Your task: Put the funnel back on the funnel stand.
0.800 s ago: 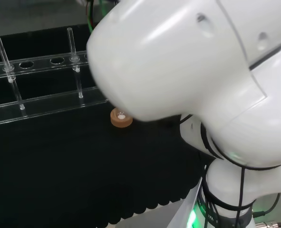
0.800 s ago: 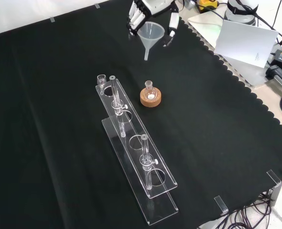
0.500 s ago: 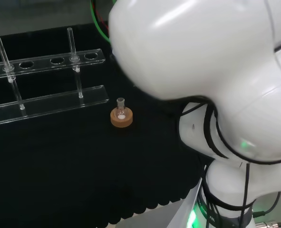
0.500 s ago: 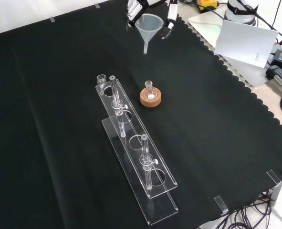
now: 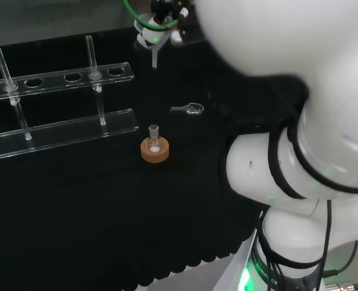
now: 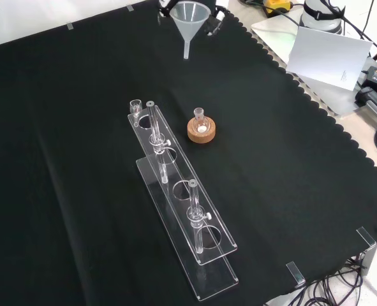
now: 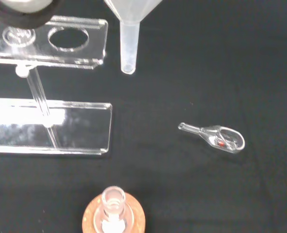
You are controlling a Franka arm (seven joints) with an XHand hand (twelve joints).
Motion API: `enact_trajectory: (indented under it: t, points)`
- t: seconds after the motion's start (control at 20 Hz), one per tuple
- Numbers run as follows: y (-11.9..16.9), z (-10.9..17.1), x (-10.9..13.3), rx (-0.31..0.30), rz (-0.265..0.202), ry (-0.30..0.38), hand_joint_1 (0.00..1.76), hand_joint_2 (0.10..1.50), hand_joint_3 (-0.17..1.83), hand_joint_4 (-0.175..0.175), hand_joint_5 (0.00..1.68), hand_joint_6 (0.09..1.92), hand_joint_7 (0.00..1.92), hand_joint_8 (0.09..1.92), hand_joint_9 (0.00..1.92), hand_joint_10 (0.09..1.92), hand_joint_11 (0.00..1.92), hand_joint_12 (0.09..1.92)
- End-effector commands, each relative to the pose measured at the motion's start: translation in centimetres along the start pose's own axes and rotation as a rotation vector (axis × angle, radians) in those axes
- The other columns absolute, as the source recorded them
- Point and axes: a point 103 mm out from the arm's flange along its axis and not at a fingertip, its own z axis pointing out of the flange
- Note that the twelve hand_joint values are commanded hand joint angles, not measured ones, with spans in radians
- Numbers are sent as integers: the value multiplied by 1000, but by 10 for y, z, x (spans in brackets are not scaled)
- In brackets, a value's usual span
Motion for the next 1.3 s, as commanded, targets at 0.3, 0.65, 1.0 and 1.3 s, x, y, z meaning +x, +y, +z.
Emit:
enact_trajectory:
  t: [0.3,0.65,1.0,1.3]
  points:
    - [58,-20,-18,36,-11,46,834,811,459,-35,844,789,829,795,1247,377,902,1018]
    - [78,-20,-15,38,-47,67,838,809,461,-34,847,790,830,795,1247,374,903,1019]
    - [90,-11,2,59,-101,75,841,807,464,-33,850,791,831,796,1248,372,905,1020]
    - [94,-2,20,56,-139,76,842,806,466,-34,851,790,832,795,1249,371,907,1019]
